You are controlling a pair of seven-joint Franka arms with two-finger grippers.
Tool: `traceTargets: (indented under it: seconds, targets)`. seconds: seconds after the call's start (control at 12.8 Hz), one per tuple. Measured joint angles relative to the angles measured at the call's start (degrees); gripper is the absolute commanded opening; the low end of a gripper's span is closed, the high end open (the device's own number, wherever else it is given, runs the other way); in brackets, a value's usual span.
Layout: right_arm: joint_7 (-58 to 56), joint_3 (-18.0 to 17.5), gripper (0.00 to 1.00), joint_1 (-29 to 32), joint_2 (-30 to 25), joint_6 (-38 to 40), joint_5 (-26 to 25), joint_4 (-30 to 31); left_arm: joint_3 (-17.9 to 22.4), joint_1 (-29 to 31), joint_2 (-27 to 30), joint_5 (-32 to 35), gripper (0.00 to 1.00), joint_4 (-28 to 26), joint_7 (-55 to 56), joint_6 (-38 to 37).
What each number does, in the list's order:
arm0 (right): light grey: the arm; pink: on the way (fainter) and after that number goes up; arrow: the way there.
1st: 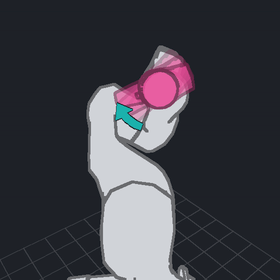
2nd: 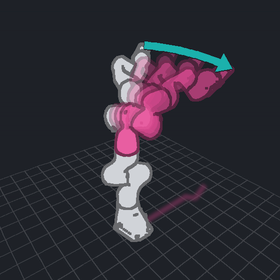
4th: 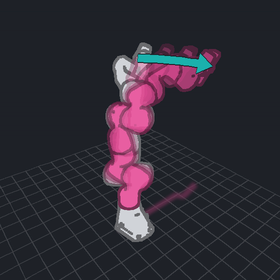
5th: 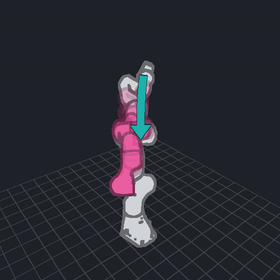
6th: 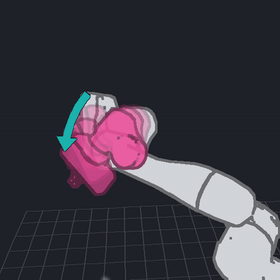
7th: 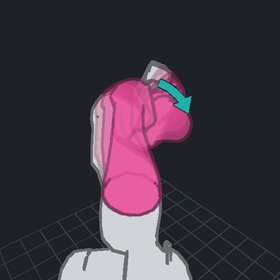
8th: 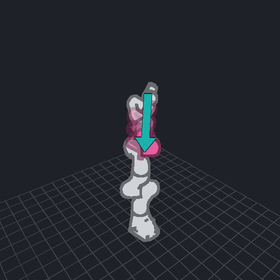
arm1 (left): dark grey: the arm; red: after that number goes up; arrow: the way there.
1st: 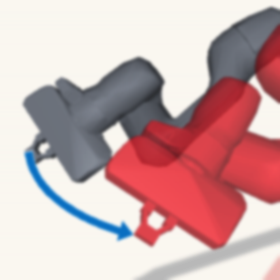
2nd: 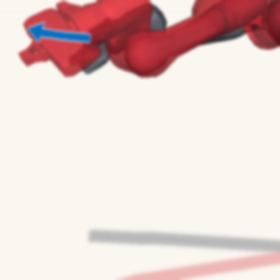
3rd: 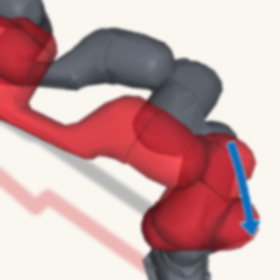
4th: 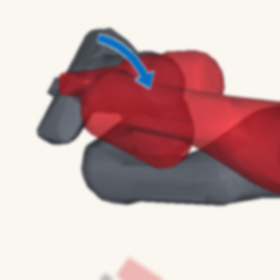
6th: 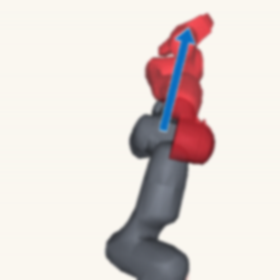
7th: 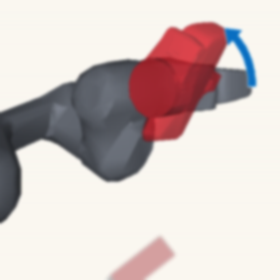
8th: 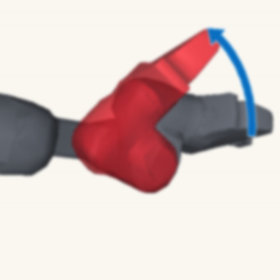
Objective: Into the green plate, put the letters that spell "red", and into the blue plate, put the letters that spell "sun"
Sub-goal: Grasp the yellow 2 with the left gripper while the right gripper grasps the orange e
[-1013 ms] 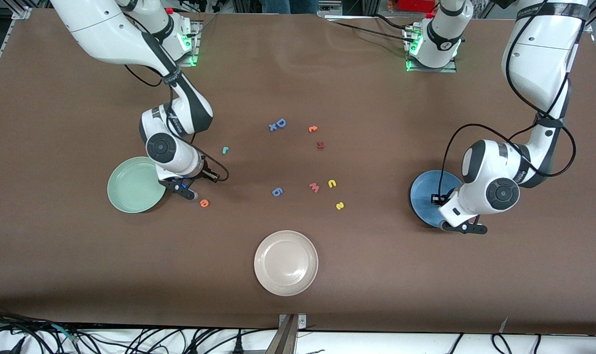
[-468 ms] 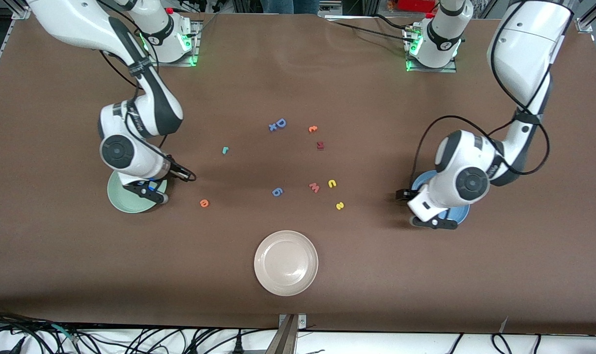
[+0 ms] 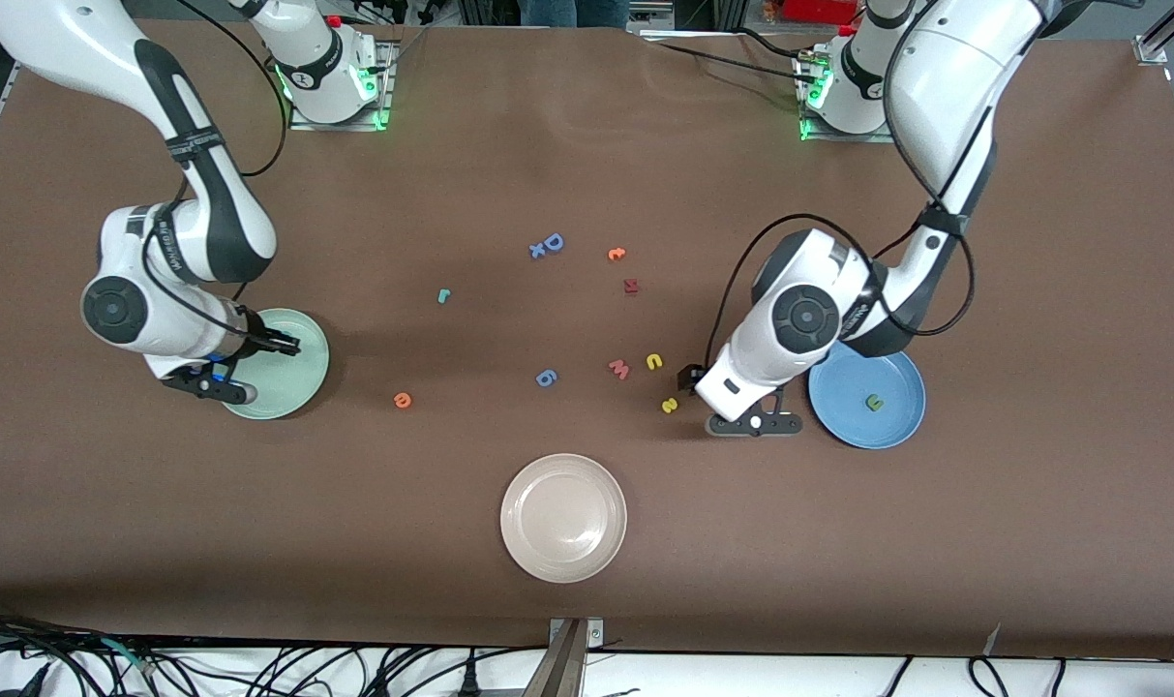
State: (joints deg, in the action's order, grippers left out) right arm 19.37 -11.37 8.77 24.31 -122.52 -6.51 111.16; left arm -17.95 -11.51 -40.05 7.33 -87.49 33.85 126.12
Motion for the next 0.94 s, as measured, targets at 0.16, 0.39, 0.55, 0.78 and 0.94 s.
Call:
traceTargets:
  seconds: [0.16, 0.39, 0.55, 0.78, 0.94]
  targets:
    - [-1.40, -0.01, 0.61, 1.36, 0.19, -0.30, -2.93, 0.04, 2.08, -3.46, -2.75, 0.30, 1.00, 2.13, 3.21, 1.54]
    - [-1.56, -0.14, 0.78, 1.54, 0.25, -1.20, -3.93, 0.06, 5.15, -7.94, -7.02, 0.82, 1.00, 5.13, 4.12, 4.39]
    - [-1.56, -0.25, 0.78, 1.53, 0.25, -1.47, -3.93, 0.06, 5.99, -9.46, -8.94, 3.58, 1.00, 6.28, 4.36, 4.76]
    - [-1.11, -0.43, 0.78, 1.33, 0.24, -3.19, -3.92, 0.05, 6.28, -9.89, -10.06, 5.89, 0.99, 6.66, 4.64, 4.78]
    - [2.30, -0.62, 0.78, 0.04, 0.45, -4.39, -3.91, -0.04, 6.37, -9.89, -10.71, 5.91, 0.95, 6.71, 4.64, 4.83]
